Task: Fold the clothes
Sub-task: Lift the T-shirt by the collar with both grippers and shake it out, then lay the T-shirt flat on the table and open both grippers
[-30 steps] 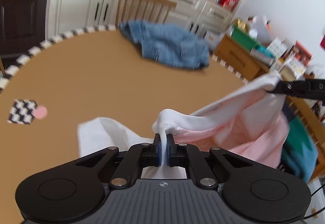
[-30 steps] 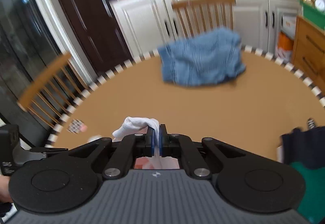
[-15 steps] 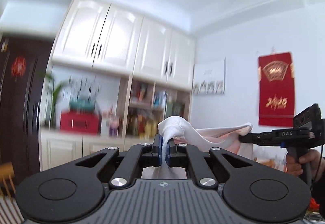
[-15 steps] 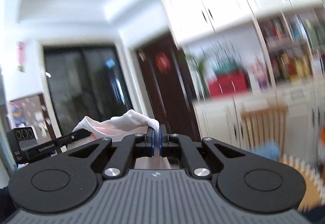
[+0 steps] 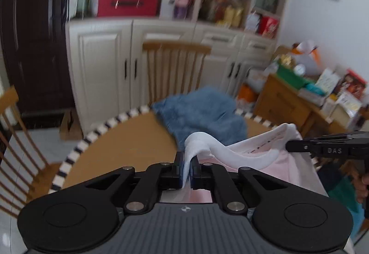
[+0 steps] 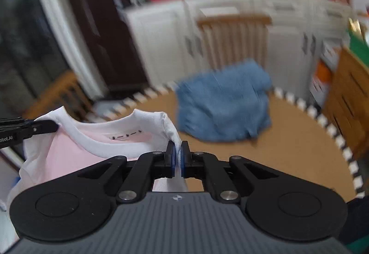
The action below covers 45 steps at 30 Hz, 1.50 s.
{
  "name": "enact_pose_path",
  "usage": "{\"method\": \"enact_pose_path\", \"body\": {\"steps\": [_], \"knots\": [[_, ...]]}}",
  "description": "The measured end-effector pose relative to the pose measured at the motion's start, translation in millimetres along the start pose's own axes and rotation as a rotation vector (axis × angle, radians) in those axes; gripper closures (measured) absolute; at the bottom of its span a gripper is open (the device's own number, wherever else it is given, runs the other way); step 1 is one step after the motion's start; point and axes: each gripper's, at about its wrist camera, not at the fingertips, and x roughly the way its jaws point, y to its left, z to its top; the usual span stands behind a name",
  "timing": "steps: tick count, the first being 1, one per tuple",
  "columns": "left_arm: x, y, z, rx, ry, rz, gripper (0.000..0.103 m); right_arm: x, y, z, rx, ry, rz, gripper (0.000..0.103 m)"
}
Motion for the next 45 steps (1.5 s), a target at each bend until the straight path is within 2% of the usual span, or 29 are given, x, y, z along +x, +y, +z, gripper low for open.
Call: {"method": "enact_pose_path", "body": {"steps": [2,4,5,6,7,8,10,12,16,17,19,21,22,25,27,29,31,32,33,35,36,37,38,39,40,42,44,45], "knots": [[88,25,-16,0.014,0.08,0.08,0.093,72,-11,-11,0.08,0.039,-0.092,0.093],[142,40,-31,0.115,0.154,0.191,0.091,115,-23,-21,0.13,0.088,-0.191,0.087],[153,49,-39,0.131,0.172,0.201,0.09,123,-26,-28,0.125,0.1,-0.219,0.08],[158,63,-43,0.128,0.174,0.175,0.083,117,-28,-32,0.084,0.077,-0.233,0.073],[155,76,-49,0.124,0.163,0.137,0.072,112,-31,-36,0.043,0.053,-0.248,0.057],[147,86,-54,0.127,0.142,0.11,0.066,106,-33,-40,0.002,0.028,-0.262,0.049],[126,100,-70,0.164,0.089,0.093,0.048,68,-32,-59,-0.059,-0.048,-0.247,0.05],[115,112,-81,0.187,0.086,0.098,0.045,40,-21,-85,-0.118,-0.042,-0.226,0.049],[98,118,-104,0.141,0.112,0.132,0.045,46,34,-146,-0.35,0.079,-0.226,0.049],[101,120,-106,0.131,0.127,0.146,0.045,52,47,-159,-0.395,0.11,-0.234,0.049],[107,124,-111,0.117,0.156,0.17,0.045,62,59,-167,-0.403,0.16,-0.232,0.054],[109,127,-116,0.102,0.155,0.181,0.042,74,63,-171,-0.383,0.212,-0.198,0.075],[112,129,-117,0.094,0.151,0.185,0.038,75,59,-168,-0.352,0.215,-0.16,0.098],[115,135,-117,0.078,0.155,0.19,0.03,75,48,-150,-0.4,0.251,-0.182,0.1],[115,142,-118,0.042,0.164,0.184,0.026,70,23,-128,-0.426,0.23,-0.263,0.1],[119,145,-115,0.024,0.176,0.183,0.026,65,-17,-96,-0.417,0.181,-0.384,0.1],[119,142,-115,0.05,0.168,0.193,0.025,69,-66,-68,-0.417,0.141,-0.572,0.098],[119,141,-115,0.052,0.166,0.202,0.025,74,-90,-58,-0.418,0.142,-0.682,0.089],[119,141,-115,0.044,0.168,0.208,0.023,79,-113,-50,-0.394,0.171,-0.767,0.086],[120,142,-114,0.026,0.169,0.216,0.022,71,-140,-41,-0.275,0.2,-0.761,0.086],[120,142,-114,0.017,0.172,0.221,0.022,59,-140,-40,-0.217,0.139,-0.694,0.086],[120,142,-114,0.008,0.174,0.225,0.022,49,-135,-42,-0.176,0.072,-0.602,0.085],[120,141,-114,0.004,0.174,0.231,0.021,45,-126,-45,-0.165,0.041,-0.492,0.081],[119,141,-115,0.0,0.172,0.24,0.02,44,-114,-51,-0.188,0.038,-0.383,0.075],[119,140,-115,-0.004,0.172,0.248,0.018,50,-101,-59,-0.241,0.05,-0.316,0.063],[118,140,-115,-0.016,0.172,0.261,0.017,72,-80,-74,-0.369,0.101,-0.31,0.063],[117,140,-116,-0.032,0.172,0.272,0.015,96,-82,-78,-0.363,0.127,-0.343,0.074],[117,140,-116,-0.035,0.172,0.278,0.015,106,-90,-75,-0.317,0.144,-0.357,0.078]]}}
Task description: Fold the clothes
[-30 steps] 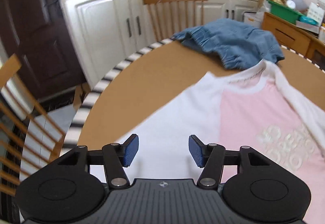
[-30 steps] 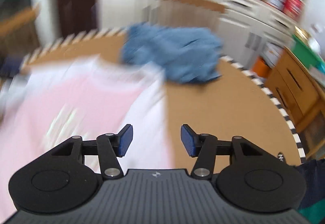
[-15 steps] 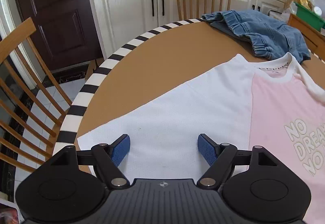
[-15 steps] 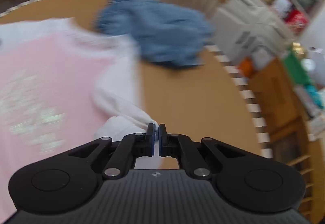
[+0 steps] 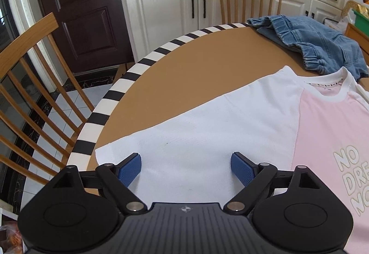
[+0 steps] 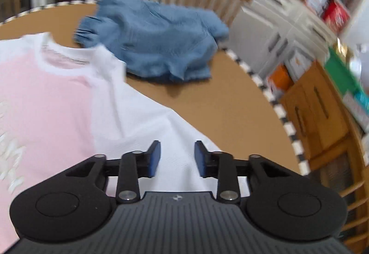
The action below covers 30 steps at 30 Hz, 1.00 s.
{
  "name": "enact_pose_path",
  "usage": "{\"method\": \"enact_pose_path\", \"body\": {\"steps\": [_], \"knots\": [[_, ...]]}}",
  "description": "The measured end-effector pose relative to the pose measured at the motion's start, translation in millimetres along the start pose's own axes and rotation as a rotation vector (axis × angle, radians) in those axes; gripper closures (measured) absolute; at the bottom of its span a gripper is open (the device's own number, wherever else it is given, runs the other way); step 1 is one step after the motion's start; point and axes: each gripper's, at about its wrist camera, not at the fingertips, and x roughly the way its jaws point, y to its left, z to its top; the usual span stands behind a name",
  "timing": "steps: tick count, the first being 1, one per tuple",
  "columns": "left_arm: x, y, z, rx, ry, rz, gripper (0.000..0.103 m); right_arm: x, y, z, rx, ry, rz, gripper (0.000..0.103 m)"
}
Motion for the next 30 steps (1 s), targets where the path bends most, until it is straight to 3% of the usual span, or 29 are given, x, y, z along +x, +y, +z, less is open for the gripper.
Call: {"method": "enact_pose_path", "body": {"steps": [1,2,4,6,9,13,14,15,16,18,22,26,30], "knots": [[0,0,0,-0.003,0.001,0.006,0.014,11,-5,2,0.043,0.026,-0.007,0.091],[-1,0,0,-0.003,0.0,0.012,0.014,19,-13,2,0.073,0.039,-0.013,0.095],[-1,-1,2,0.003,-0.01,0.031,0.014,33,-27,1,0.132,0.066,-0.026,0.097],[0,-1,4,0.004,-0.023,0.052,0.014,39,-31,4,0.1,0.064,-0.069,0.097],[6,-1,11,-0.003,-0.042,0.084,0.013,54,-35,5,0.045,0.063,-0.186,0.097],[14,4,23,-0.036,-0.039,0.14,0.013,71,-48,8,0.012,0.14,-0.334,0.097],[12,6,25,-0.049,-0.037,0.148,0.013,72,-54,13,0.059,0.15,-0.325,0.097],[11,7,26,-0.062,-0.034,0.156,0.019,59,-55,18,0.127,0.079,-0.259,0.097],[10,9,28,-0.075,-0.032,0.163,0.029,40,-50,23,0.163,-0.021,-0.153,0.097],[1,8,25,-0.115,-0.065,0.088,0.03,14,-21,35,0.101,-0.113,0.06,0.097],[-8,-15,15,-0.062,-0.127,-0.025,0.029,30,30,46,0.116,-0.093,0.27,0.097],[2,-27,11,0.028,-0.147,0.031,0.02,63,51,55,0.083,-0.056,0.222,0.096],[12,-7,19,-0.046,-0.132,0.034,0.016,87,30,61,0.143,-0.043,0.144,0.1]]}}
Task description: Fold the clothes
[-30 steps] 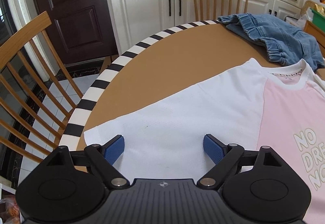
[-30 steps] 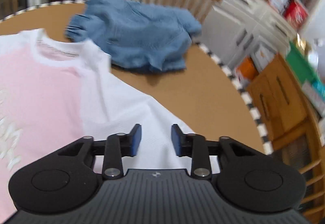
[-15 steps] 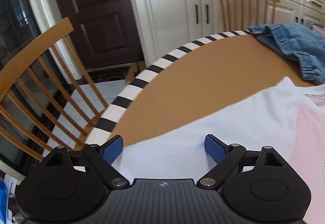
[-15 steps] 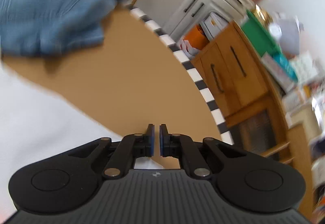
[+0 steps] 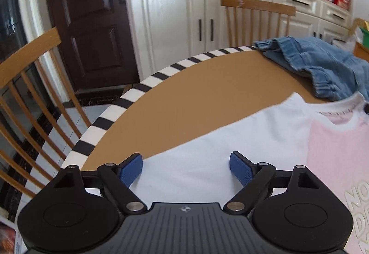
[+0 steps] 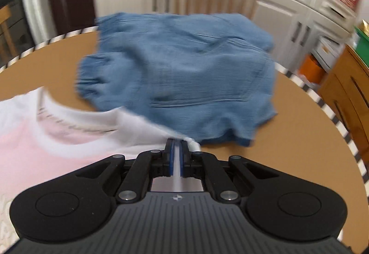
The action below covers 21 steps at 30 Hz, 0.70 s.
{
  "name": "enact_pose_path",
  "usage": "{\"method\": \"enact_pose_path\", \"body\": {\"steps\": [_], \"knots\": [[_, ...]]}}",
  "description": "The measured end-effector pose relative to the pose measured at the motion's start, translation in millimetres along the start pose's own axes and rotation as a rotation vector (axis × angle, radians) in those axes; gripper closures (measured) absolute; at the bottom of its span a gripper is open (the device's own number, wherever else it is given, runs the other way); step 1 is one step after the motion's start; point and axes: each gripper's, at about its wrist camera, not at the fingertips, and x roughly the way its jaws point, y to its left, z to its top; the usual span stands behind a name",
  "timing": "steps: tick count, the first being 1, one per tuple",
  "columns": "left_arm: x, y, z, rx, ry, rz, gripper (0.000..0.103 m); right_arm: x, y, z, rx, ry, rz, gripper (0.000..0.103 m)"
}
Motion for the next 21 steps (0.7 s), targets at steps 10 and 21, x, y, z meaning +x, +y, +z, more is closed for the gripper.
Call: {"method": "enact_pose_path", "body": {"steps": [10,21], "knots": [[-11,17,15,-0.038,0.015,0.09,0.029,-99,-48,-22,0.189,-0.137,0.029,0.086],[-232,-5,-97,-0.164,0.015,-0.143,0.017,-278,-42,-216,0.212,-0.019,0.28,0.072]]}}
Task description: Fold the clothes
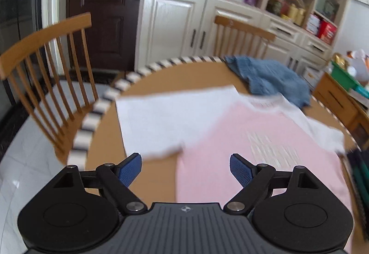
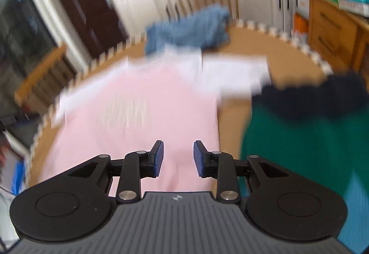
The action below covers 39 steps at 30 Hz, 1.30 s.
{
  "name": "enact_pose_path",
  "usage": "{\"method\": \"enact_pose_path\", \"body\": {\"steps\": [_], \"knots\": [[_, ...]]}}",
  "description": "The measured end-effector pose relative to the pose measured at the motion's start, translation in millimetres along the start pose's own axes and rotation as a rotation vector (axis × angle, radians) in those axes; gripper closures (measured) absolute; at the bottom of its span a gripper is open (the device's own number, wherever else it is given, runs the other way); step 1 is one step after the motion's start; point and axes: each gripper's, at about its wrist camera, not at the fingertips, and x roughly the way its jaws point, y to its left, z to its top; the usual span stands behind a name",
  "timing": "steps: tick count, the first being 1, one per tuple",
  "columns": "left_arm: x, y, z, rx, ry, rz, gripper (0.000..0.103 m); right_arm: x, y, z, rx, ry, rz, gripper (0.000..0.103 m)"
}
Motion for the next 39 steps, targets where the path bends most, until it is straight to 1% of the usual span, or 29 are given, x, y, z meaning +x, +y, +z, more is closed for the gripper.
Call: {"method": "enact_pose_path", "body": {"steps": [3,4,6,7,9,10,11,12,13,15,16,17,18,19,21,22,24,25,27,30,31,32,33,34,35,36,37,39], "knots": [[-33,-25,-55,0.027,0.065,-0.002,0.018,1,4,-49,0.031,0.078,-0.009,0.073],[-39,-33,-70,0.031,0.084,-0.013,0.018,3,4,-57,0.034,0.087,-0.011,0.075],[-43,-45,-93,0.027,0.112,-0.019,0.019,11,9,-64,0.03,0.099,-0.004,0.075],[-44,-51,-105,0.025,0.126,-0.022,0.021,15,12,-66,0.029,0.106,0.004,0.074],[-41,-61,-123,0.053,0.152,-0.004,0.025,22,20,-73,0.05,0.132,0.024,0.073],[-38,-65,-128,0.069,0.163,0.01,0.026,25,25,-72,0.044,0.127,0.042,0.078],[-35,-68,-133,0.086,0.174,0.025,0.027,28,29,-72,0.039,0.121,0.059,0.097],[-34,-70,-139,0.095,0.189,0.041,0.027,27,33,-71,0.041,0.136,0.059,0.101],[-33,-72,-143,0.113,0.193,0.059,0.027,26,37,-70,0.043,0.15,0.059,0.102],[-36,-76,-148,0.168,0.19,0.092,0.025,0,44,-59,-0.046,0.098,0.017,0.102],[-36,-76,-148,0.171,0.188,0.099,0.022,-13,47,-53,-0.09,0.072,-0.005,0.102],[-36,-75,-149,0.174,0.186,0.106,0.021,-28,49,-46,-0.145,0.048,-0.051,0.102],[-36,-72,-147,0.145,0.187,0.104,0.021,-40,49,-38,-0.185,0.03,-0.092,0.102],[-35,-71,-145,0.138,0.184,0.108,0.02,-46,50,-32,-0.209,0.023,-0.131,0.101],[-35,-72,-144,0.148,0.184,0.112,0.02,-58,52,-20,-0.256,0.009,-0.211,0.096],[-35,-72,-143,0.15,0.185,0.112,0.019,-56,54,-19,-0.275,-0.007,-0.226,0.095],[-34,-71,-141,0.153,0.194,0.11,0.019,-48,53,-26,-0.275,0.041,-0.217,0.081],[-35,-70,-140,0.149,0.203,0.111,0.019,-46,52,-30,-0.262,0.068,-0.212,0.069],[-35,-66,-139,0.147,0.214,0.115,0.019,-49,44,-49,-0.231,0.082,-0.157,0.071],[-37,-61,-139,0.147,0.226,0.122,0.019,-48,29,-80,-0.197,0.161,-0.141,0.07],[-37,-60,-138,0.149,0.231,0.128,0.019,-47,24,-91,-0.186,0.188,-0.135,0.067],[-38,-59,-138,0.152,0.235,0.133,0.018,-45,18,-97,-0.151,0.193,-0.112,0.065],[-37,-59,-138,0.155,0.239,0.145,0.014,-43,12,-102,-0.117,0.198,-0.09,0.064],[-37,-56,-138,0.142,0.241,0.15,0.011,-39,13,-104,-0.101,0.186,-0.065,0.062],[-35,-51,-138,0.111,0.25,0.146,0.01,-34,13,-105,-0.084,0.173,-0.04,0.062],[-35,-48,-137,0.098,0.251,0.158,0.01,-29,13,-107,-0.068,0.161,-0.016,0.062],[-34,-46,-135,0.084,0.253,0.17,0.01,-26,22,-104,-0.097,0.131,0.001,0.062],[-33,-43,-133,0.078,0.257,0.169,0.01,-17,41,-99,-0.149,0.082,0.041,0.061]]}}
